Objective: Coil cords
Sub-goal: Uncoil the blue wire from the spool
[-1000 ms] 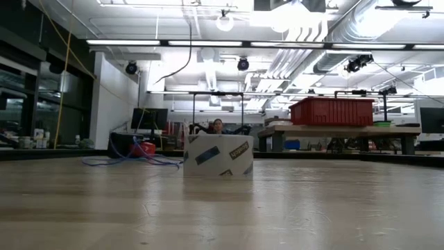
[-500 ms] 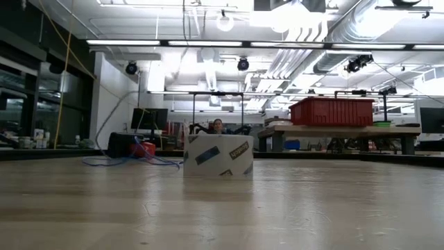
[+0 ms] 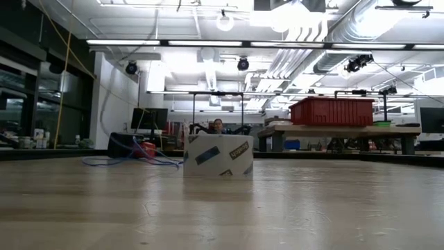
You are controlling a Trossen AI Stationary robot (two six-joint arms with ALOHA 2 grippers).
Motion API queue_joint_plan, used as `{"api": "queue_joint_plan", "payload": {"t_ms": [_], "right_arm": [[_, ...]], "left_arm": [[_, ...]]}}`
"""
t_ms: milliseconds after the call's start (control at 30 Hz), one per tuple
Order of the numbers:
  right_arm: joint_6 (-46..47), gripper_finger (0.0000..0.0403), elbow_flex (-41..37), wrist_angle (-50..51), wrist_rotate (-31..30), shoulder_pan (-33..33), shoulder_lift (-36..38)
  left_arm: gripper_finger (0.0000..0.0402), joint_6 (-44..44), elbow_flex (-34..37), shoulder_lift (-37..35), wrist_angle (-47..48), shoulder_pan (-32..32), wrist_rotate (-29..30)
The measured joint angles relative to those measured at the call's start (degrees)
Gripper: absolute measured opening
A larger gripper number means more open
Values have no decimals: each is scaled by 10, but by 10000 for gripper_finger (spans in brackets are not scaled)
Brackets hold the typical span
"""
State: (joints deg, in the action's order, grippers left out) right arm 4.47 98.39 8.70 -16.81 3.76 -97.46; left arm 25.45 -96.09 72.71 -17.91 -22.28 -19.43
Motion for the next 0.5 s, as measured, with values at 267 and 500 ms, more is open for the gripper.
{"api": "queue_joint_plan", "payload": {"t_ms": [267, 500], "right_arm": [[0, 238, 0, -106, 5, -1, -66], [6, 238, 0, -184, -6, -13, -91]], "left_arm": [[1, 19, 0, 0, -1, 4, 1], [1, 29, 0, 0, -4, 7, -2]]}}
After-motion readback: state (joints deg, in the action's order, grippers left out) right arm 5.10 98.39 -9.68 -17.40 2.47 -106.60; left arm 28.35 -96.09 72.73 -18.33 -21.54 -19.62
